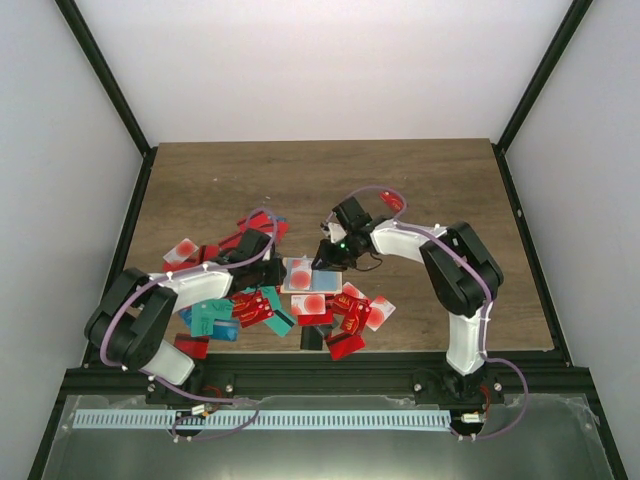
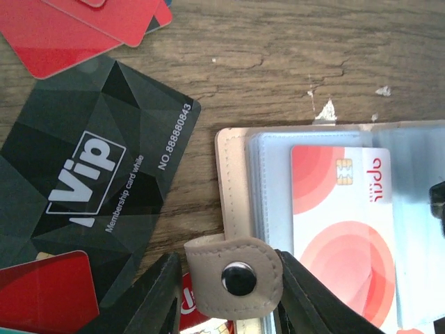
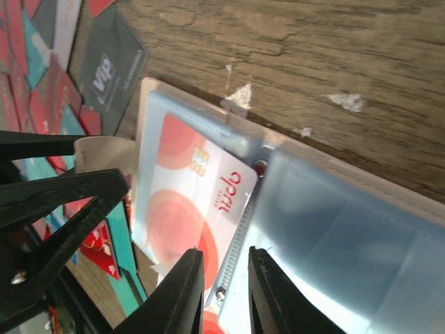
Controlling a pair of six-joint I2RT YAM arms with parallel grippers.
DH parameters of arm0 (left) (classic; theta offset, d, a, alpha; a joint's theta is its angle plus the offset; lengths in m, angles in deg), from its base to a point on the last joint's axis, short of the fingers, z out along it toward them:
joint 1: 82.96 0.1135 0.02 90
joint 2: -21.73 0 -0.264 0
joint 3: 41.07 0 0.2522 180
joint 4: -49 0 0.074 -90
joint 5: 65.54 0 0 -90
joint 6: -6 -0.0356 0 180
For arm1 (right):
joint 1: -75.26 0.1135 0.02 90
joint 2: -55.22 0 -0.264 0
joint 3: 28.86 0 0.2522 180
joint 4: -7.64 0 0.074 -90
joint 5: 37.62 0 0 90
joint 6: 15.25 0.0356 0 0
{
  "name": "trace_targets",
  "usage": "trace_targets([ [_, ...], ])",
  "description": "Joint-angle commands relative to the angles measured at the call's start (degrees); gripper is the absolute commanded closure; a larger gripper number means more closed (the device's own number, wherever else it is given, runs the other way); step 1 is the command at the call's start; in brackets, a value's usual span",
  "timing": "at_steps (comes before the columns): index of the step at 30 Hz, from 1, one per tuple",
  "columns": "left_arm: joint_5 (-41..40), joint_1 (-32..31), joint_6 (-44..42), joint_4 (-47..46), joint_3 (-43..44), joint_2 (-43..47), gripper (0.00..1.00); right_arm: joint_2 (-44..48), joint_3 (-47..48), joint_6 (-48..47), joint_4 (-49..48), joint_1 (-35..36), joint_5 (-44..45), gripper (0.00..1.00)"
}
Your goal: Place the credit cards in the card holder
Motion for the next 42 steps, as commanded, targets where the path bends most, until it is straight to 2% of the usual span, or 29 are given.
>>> trace_targets([
  [1,-0.73,0.00,-1.17,0.60,2.18,-0.66,0.63,0.15,2.79,-0.23,1.62,1.53,6.65,0.83],
  [5,-0.69,-0.02,-1.33,0.70,2.23,-0.71,0.63,-0.66,3.37,0.08,1.33,2.31,8.03,0.92],
  [12,-0.30,-0.02,-1.45,0.44,2.61,-1.49,0.64,-2.42,4.65,0.15,2.29,4.33,11.48,0.99],
  [20,-0.55,-0.02,-1.70,0.54,2.79,-1.75,0.64,-2.98,4.71,0.32,3.26,5.23,14.28,0.99],
  [31,-0.67,-0.02,-1.88,0.47,2.61,-2.07,0.64,1.24,3.12,0.13,3.67,5.21,16.19,0.99],
  [42,-0.14,-0.02,-1.94,0.28,2.60,-2.43,0.65,-1.78,2.55,0.66,2.33,5.27,16.40,0.99],
])
